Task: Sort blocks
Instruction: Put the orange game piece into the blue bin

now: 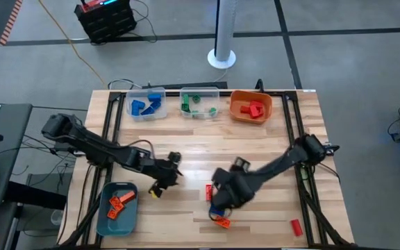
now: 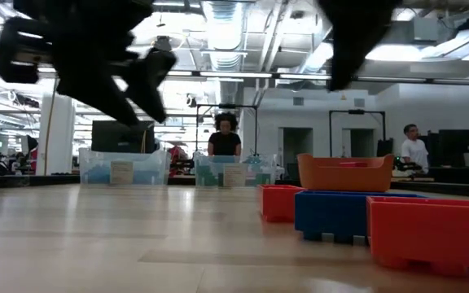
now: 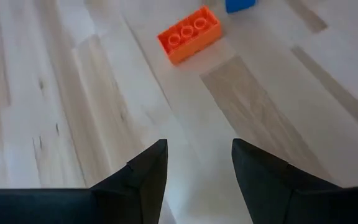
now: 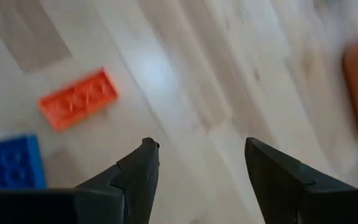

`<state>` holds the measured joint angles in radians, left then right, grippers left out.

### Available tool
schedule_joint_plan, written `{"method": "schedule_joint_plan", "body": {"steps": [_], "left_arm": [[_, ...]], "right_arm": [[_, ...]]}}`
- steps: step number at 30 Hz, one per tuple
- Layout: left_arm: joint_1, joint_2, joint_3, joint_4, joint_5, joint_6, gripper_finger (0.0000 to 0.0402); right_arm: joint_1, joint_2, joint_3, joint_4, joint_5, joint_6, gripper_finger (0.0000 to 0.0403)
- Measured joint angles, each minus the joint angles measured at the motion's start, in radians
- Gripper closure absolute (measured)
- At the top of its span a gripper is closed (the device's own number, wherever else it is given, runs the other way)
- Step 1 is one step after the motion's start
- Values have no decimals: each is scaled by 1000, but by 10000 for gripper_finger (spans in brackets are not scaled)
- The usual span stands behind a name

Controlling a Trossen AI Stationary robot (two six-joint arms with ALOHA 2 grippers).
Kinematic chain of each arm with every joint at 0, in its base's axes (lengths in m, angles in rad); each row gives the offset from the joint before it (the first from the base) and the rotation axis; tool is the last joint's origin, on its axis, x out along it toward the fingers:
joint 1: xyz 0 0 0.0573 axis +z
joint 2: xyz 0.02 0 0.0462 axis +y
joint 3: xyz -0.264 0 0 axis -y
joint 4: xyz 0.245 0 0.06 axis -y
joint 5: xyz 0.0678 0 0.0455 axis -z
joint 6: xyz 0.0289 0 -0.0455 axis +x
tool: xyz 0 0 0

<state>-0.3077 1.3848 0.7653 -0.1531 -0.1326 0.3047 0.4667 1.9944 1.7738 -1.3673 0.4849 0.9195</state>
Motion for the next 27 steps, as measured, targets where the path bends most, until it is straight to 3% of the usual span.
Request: {"method": "schedule_joint_plan", "body": {"steps": [8,16,21,27], "left_arm": [[-20,266,264,-107,3,174,221],[-32,465,497,-170,5,327,189],[-15,565,604,-176,53,322,180],[-5,650,668,-197,96,408,181]], "right_arm": [[138,-6,-121,-21,-70,330,159],[257,-6,-130,-112,-75,574,159],[321,-6,-130,-193,-74,757,159],[361,-6,-130,-155,-51,843,159]]}}
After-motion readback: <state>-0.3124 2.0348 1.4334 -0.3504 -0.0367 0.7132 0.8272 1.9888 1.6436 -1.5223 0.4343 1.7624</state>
